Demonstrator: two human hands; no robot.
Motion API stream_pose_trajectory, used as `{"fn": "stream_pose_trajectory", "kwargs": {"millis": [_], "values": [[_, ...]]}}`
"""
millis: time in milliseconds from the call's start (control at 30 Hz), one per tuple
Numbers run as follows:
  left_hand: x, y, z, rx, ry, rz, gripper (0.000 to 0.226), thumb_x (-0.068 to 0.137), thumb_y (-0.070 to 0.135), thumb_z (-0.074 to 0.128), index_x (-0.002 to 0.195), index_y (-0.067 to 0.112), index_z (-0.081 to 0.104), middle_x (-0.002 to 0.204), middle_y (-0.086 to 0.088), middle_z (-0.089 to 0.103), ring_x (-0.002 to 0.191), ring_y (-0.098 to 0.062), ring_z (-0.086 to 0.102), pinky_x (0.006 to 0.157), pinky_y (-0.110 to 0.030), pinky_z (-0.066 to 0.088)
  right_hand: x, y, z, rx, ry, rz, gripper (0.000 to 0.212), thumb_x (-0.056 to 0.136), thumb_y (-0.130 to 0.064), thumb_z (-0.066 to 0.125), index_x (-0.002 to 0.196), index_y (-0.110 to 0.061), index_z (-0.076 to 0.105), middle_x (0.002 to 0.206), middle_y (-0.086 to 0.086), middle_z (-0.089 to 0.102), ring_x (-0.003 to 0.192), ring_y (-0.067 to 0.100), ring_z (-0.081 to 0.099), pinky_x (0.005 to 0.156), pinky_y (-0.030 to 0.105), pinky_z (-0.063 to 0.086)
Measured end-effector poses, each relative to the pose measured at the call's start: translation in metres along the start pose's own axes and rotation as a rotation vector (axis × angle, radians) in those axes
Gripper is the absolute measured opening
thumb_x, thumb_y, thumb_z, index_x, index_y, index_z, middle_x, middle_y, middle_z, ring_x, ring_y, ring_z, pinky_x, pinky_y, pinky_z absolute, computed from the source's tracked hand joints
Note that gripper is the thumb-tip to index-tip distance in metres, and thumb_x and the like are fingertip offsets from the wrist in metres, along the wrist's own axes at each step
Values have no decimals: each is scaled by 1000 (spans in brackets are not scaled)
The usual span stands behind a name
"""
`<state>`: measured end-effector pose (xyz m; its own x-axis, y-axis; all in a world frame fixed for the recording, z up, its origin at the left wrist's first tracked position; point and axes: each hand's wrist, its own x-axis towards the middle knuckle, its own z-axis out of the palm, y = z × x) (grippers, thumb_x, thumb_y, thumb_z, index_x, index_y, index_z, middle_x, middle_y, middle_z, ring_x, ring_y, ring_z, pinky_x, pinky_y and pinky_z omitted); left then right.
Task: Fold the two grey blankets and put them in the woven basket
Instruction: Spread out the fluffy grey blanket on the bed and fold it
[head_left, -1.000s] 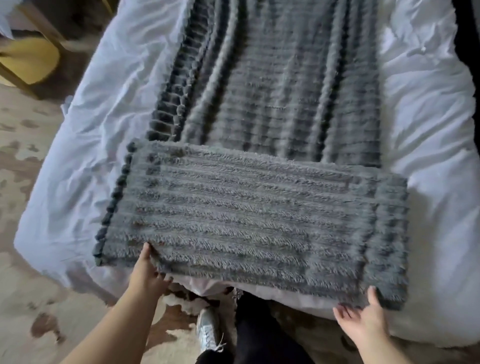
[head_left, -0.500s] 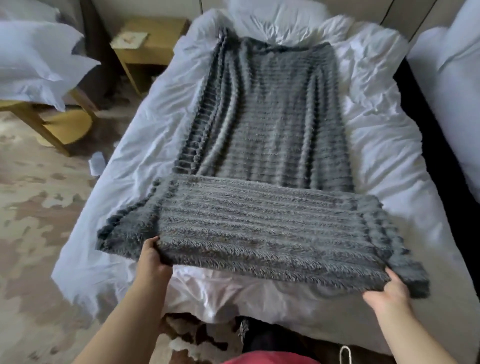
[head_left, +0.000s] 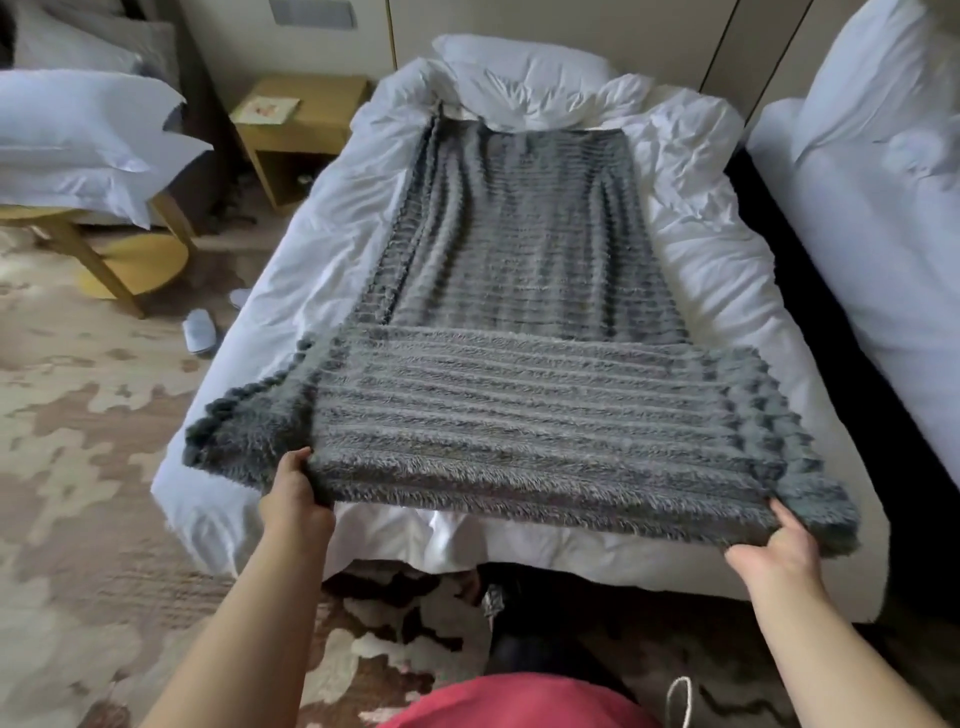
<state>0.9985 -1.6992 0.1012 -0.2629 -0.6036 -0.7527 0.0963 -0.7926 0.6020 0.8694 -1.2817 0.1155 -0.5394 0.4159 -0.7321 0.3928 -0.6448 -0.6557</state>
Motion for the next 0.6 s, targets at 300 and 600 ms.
{"fn": "stream_pose_trajectory", "kwargs": {"millis": [300, 600], "values": [[-24, -43, -118, -18, 16, -156, 11, 82, 18, 55, 92, 14, 57, 94, -5, 65, 76, -23, 64, 50, -33, 52, -11, 43, -113, 11, 241, 90, 39, 100, -12, 40, 135, -24, 54, 154, 4, 31, 138, 21, 34, 110, 29, 29], [-32, -46, -107, -77, -28, -122, 15, 80, 17, 56, 95, 14, 57, 98, -5, 66, 85, -26, 63, 56, -34, 52, -13, 38, -108, 142, 224, 127, 33, 94, -12, 52, 124, -22, 63, 137, 3, 54, 111, 15, 54, 92, 25, 42]]}}
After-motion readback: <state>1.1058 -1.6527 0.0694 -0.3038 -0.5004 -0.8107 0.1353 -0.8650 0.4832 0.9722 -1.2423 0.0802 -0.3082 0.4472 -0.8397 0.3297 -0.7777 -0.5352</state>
